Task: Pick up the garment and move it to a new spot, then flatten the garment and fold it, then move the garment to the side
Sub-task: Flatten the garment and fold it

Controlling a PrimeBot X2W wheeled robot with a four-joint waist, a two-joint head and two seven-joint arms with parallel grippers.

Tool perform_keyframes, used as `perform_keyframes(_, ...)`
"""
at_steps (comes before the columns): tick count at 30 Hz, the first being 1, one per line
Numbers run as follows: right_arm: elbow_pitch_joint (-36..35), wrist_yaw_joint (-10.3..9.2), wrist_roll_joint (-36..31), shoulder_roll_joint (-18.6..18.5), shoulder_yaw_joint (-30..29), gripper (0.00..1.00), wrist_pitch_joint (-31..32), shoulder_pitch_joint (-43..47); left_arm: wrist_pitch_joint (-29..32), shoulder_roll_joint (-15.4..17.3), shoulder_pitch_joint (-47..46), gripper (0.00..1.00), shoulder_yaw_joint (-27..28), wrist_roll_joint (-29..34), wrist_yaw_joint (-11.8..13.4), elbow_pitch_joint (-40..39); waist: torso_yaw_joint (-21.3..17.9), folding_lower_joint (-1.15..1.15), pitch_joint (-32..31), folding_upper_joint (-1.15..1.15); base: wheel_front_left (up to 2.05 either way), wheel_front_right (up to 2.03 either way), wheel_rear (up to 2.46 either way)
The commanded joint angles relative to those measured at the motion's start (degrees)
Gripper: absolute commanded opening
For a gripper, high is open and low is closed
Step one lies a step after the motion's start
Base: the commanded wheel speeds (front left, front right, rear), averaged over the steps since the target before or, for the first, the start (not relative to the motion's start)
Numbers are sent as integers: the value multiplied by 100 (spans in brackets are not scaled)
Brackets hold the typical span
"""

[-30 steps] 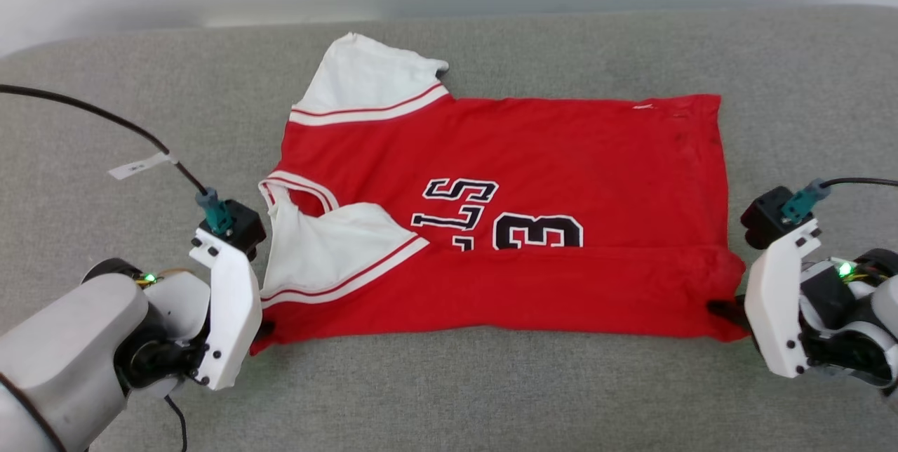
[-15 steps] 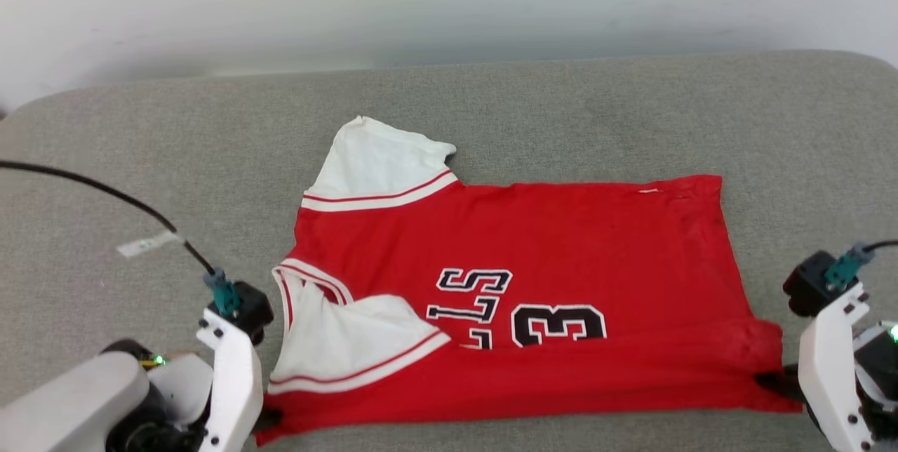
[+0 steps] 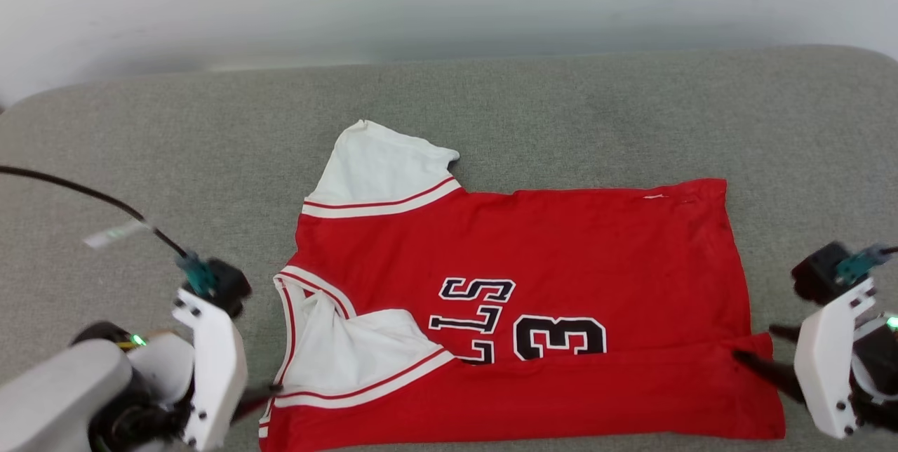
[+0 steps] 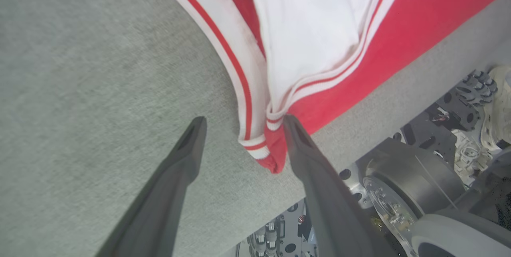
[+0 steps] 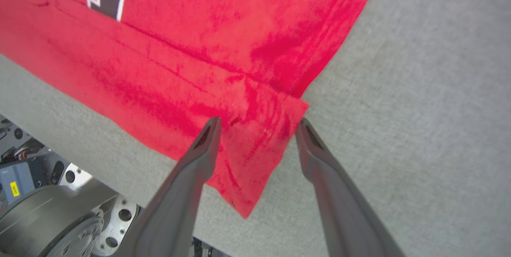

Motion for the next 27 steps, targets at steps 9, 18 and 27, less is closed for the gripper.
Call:
perform_keyframes(9,-501,-4,-1248,602,-1599,100,-1997,57,-1080,-12,-867,100,737,562,291,285,-166,0,-42,0,0,0,0)
perform_keyframes(18,-1290,-3,-2918,2121,-3363,100,-3553,709,-1222,-347,-1746,100,994,864,245,938,-424,0,482,0,0,0,0)
perform_keyframes(27,-2208,-4,-3722,3294,-4134,100,-4053,1349,-649,-647,-2918,100,1134,898,28,1568,-699,0,1310,0,0,0,0)
